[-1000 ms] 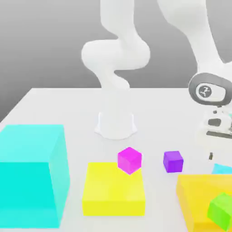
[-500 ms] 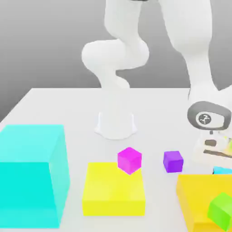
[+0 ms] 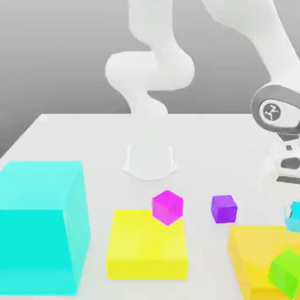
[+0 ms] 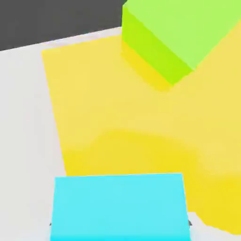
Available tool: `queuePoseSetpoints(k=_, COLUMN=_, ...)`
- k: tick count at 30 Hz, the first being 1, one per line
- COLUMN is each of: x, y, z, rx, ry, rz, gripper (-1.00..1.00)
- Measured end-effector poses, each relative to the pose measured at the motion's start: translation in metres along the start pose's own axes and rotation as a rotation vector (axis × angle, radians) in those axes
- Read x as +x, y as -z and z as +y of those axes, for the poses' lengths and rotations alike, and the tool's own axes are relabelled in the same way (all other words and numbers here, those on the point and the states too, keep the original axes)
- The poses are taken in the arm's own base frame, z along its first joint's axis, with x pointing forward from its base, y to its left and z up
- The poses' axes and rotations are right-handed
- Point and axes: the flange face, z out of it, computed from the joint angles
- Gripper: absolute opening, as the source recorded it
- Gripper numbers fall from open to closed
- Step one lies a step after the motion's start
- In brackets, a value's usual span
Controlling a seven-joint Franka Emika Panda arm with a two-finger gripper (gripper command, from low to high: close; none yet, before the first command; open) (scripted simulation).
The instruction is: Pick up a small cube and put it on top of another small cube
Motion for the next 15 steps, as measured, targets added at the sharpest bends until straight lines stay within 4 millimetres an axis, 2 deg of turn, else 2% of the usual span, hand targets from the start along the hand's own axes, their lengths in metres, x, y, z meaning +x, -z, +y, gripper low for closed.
queuePoseSetpoints(k=7, x=0.069, y=0.047, z=-0.028, rx=0.000, ry=0.119, rz=-0.018, gripper=-1.00)
queuePoseSetpoints(k=8, x=0.076, y=0.048, z=-0.030, rx=0.001, ry=0.132, rz=-0.021, gripper=-1.00)
queuePoseSetpoints(k=9, x=0.081, y=0.040, z=-0.032, rx=0.001, ry=0.138, rz=-0.022, gripper=-1.00)
queuePoseSetpoints(k=11, x=0.083, y=0.012, z=-0.033, rx=0.002, ry=0.143, rz=-0.022, gripper=-1.00)
queuePoseSetpoints(k=12, x=0.083, y=0.000, z=-0.032, rx=0.001, ry=0.145, rz=-0.023, gripper=1.00)
queuePoseSetpoints(k=15, x=0.083, y=0.000, z=-0.032, rx=0.001, ry=0.145, rz=-0.023, gripper=1.00)
